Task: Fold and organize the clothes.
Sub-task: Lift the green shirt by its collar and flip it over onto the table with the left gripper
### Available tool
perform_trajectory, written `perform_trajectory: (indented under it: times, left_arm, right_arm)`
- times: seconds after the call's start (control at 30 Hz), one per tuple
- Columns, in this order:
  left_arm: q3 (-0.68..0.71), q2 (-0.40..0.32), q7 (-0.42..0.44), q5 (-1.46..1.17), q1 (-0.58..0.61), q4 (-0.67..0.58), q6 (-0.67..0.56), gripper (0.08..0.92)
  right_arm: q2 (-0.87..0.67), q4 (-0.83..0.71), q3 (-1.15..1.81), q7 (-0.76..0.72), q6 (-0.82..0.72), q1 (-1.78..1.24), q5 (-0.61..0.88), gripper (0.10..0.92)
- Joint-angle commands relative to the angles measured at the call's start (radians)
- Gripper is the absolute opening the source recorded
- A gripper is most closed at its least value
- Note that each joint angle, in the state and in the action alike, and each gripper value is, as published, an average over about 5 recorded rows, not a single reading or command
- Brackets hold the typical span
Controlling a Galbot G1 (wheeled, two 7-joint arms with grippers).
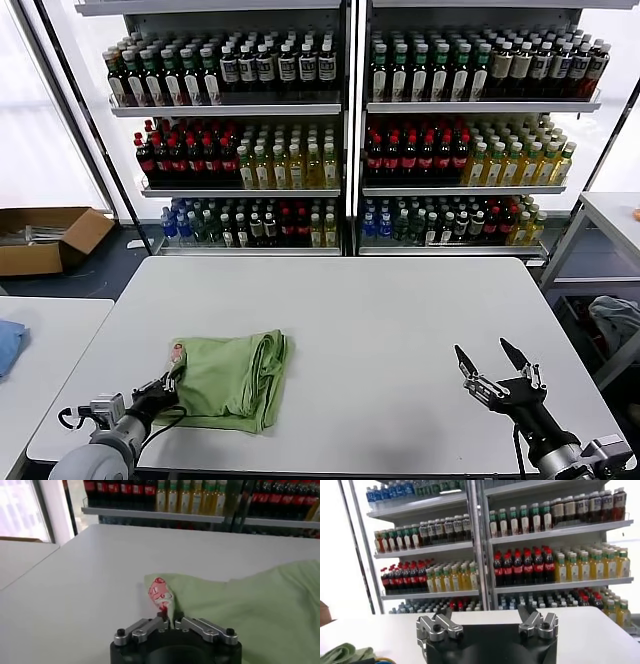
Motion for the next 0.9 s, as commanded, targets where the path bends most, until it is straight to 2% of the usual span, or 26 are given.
perform_trajectory:
  times: [0.03, 0.37, 0.57, 0.63, 0.73, 0.9]
  left_arm:
    - [-0.137, 0.002, -0.006, 0.040, 0.025, -0.056, -0.058, 0.114]
    - [-0.421, 0.138, 0.003, -0.090, 0.070, 0.014, -0.051, 0.114]
    - [-0.476, 0.172, -0.023, -0.111, 0.074, -0.056, -0.007, 0.114]
    - [-0.449, 0.163, -0.057, -0.148, 0.082, -0.135, 0.020, 0.114]
    - [-0.325, 0.109, -0.106, -0.178, 0.103, -0.291, 0.056, 0.114]
    - [0.030, -0.010, -0.219, -0.175, 0.080, -0.447, 0.097, 0.114]
  right_arm:
    - [-0.001, -0.015, -0.004, -0.005, 0.007, 0.011, 0.002, 0.823]
    - [0.003, -0.026, -0.049, -0.016, 0.025, 0.039, -0.001, 0.823]
    - [-0.017, -0.045, -0.062, -0.026, 0.053, 0.028, 0.016, 0.823]
    - [-0.026, -0.057, -0.066, -0.027, 0.059, 0.027, 0.017, 0.823]
    - [-0.029, -0.059, -0.066, -0.027, 0.063, 0.028, 0.018, 0.823]
    - [-0.028, -0.042, -0.054, -0.026, 0.064, 0.017, 0.020, 0.823]
